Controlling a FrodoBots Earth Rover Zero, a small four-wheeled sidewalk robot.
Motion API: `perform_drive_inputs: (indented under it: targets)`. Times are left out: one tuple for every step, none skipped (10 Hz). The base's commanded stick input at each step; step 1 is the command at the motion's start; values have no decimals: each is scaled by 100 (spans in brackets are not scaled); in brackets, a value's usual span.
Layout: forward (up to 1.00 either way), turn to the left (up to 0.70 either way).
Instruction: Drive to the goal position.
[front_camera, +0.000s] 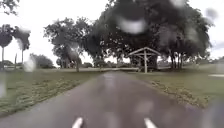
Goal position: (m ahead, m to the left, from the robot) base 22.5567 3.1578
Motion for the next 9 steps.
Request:
perform_drive_inputs:
  targets:
    - [100, 0]
    - [100, 0]
    - [100, 0]
    - [100, 0]
    - [100, 0]
    - [100, 0]
    - [100, 0]
    - [100, 0]
    - [100, 0]
